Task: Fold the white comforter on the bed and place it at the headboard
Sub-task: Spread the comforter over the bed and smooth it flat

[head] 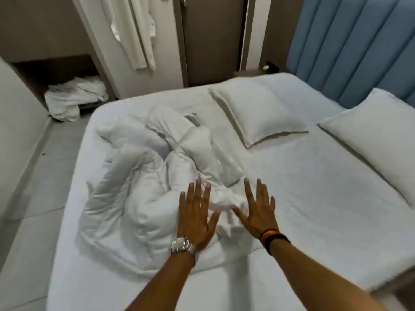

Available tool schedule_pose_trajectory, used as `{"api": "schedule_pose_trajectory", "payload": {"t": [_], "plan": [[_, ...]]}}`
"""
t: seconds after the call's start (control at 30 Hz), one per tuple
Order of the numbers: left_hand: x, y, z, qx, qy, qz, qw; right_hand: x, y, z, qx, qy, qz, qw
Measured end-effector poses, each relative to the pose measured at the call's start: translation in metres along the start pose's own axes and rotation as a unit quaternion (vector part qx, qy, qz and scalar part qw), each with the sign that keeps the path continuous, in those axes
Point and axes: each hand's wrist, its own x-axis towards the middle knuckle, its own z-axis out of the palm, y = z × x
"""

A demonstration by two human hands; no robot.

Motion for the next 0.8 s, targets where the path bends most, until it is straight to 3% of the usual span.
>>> {"api": "schedule_pose_trajectory", "payload": {"t": [0.2,0.4,0.63,0.8], "plan": [[-0.008,-0.001,0.103,0.023,-0.023,-0.059,0.998,0.039,0.067,0.1,0.002,-0.096,-0.058,0.994],[-0.003,-0.035,0.128,0.058,-0.055,-0.072,0.994,0.056,0.06,0.151,0.029,-0.041,-0.157,0.986],[-0.019,-0.014,0.093,0.0,-0.072,-0.057,0.996,-0.021,0.05,0.094,0.087,-0.076,-0.059,0.992],[-0.046,0.035,0.078,-0.011,-0.133,-0.025,0.991,-0.131,0.04,0.05,0.194,-0.013,-0.002,0.981]]}}
